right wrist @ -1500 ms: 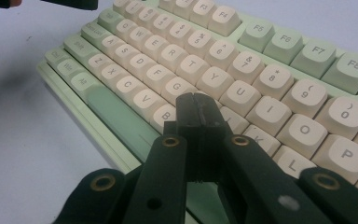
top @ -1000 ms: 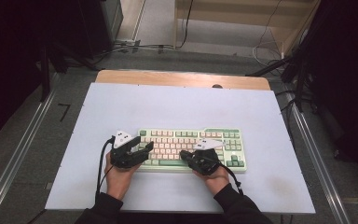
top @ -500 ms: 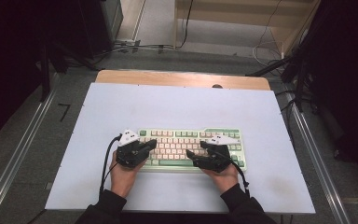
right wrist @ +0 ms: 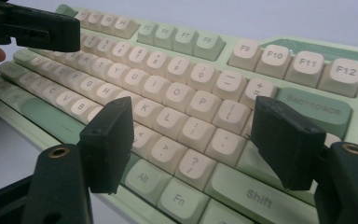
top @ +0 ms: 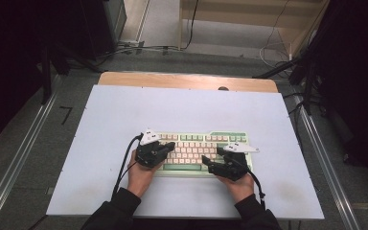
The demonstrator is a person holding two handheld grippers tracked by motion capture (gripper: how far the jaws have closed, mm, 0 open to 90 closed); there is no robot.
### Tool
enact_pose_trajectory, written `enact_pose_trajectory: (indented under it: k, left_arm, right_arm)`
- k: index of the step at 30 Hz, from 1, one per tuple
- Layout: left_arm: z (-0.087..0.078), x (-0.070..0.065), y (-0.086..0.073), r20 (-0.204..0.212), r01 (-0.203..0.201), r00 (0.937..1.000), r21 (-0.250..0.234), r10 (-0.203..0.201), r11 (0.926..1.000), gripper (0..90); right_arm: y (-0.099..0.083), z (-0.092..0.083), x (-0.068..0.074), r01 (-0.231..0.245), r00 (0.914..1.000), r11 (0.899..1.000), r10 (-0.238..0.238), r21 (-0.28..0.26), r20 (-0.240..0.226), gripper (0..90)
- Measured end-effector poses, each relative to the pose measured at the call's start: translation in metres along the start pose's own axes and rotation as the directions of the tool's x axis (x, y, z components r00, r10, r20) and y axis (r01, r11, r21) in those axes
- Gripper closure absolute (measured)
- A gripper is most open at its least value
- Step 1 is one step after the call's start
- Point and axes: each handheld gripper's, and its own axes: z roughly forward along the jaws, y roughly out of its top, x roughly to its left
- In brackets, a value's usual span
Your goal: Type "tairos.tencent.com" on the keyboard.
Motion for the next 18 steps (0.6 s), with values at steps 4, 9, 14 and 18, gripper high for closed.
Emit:
enact_pose_trajectory:
  k: [4,9,14,18]
  left_arm:
    - [0.008,-0.005,0.002,0.011,-0.016,0.9998,0.018,0.016,0.9997,90.0]
    - [0.014,-0.008,0.002,-0.003,-0.030,0.9996,0.038,0.030,0.9988,90.0]
    - [0.017,-0.006,0.002,-0.015,-0.028,0.9995,0.054,0.029,0.9981,90.0]
    - [0.018,-0.007,0.002,-0.016,-0.026,0.9995,0.057,0.027,0.9980,90.0]
  right_arm:
    - [-0.003,-0.004,-0.003,-0.010,0.9999,1.000,0.010,0.002,0.013,28.4]
    - [-0.005,-0.008,-0.006,-0.019,0.9995,1.000,0.020,-0.005,0.025,28.4]
    - [-0.006,-0.010,-0.007,-0.022,0.9993,1.000,0.022,-0.006,0.030,28.4]
    - [-0.007,-0.011,-0.008,-0.023,0.9992,1.000,0.023,-0.004,0.033,28.4]
